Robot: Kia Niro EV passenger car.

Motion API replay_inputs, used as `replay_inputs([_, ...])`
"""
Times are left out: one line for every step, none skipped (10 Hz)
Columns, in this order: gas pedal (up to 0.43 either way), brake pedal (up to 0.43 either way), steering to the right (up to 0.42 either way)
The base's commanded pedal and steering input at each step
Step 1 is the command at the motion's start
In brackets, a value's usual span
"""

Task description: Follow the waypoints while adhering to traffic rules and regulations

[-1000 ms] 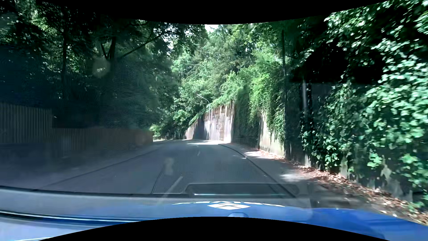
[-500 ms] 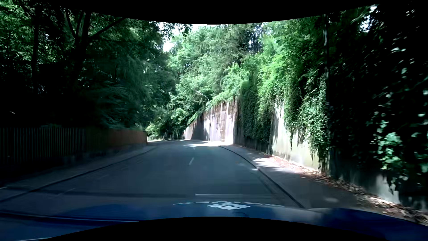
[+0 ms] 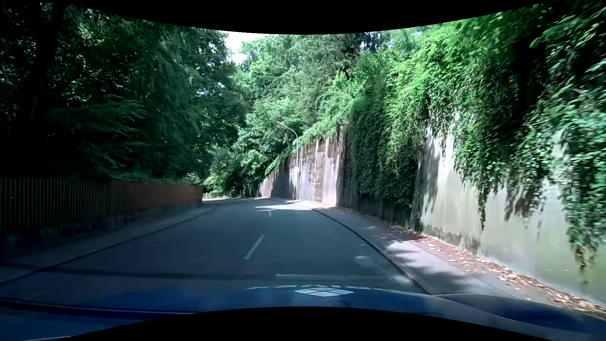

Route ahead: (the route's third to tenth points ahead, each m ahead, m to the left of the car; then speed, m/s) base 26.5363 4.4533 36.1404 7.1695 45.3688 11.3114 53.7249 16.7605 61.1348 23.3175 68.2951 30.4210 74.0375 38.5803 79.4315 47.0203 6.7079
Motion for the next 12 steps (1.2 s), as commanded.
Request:
replay_inputs([0.079,0.000,-0.023])
replay_inputs([0.079,0.000,-0.026])
replay_inputs([0.087,0.000,-0.027])
replay_inputs([0.098,0.000,-0.027])
replay_inputs([0.098,0.000,-0.033])
replay_inputs([0.098,0.000,-0.037])
replay_inputs([0.098,0.000,-0.038])
replay_inputs([0.098,0.000,-0.038])
replay_inputs([0.098,0.000,-0.039])
replay_inputs([0.087,0.000,-0.039])
replay_inputs([0.087,0.000,-0.040])
replay_inputs([0.087,0.000,-0.042])
